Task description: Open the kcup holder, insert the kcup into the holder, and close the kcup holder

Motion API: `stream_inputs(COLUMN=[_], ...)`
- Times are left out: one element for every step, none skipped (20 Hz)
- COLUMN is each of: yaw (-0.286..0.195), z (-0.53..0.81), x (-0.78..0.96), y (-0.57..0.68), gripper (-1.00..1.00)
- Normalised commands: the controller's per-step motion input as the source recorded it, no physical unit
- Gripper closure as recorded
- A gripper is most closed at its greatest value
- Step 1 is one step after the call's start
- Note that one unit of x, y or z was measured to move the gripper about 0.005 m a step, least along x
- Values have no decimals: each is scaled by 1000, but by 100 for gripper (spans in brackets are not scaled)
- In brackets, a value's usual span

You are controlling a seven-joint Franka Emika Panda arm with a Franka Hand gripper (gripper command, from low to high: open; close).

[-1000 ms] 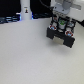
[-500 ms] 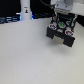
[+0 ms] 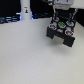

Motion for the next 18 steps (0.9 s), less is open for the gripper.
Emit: stream_inputs(yaw=[0, 0, 0, 0, 0, 0, 7, 9, 9, 6, 6, 5, 6, 6, 13, 16, 26, 35], z=[226, 214, 209, 197, 174, 120, 83, 51, 23, 17, 0, 0, 0, 0, 0, 0, -31, -69], x=[617, 629, 637, 646, 666, 694, 726, 740, 763, 780, 794, 820, 826, 846, 846, 851, 851, 843], y=[-529, -523, -514, -500, -471, -463, -417, -389, -363, -354, -323, -294, -260, -214, -143, -91, -6, 0], gripper=[-100, -100, -100, -100, -100, -100, -100, -100, -100, -100, -100, -100, -100, -100, -100, -100, -100, -100])
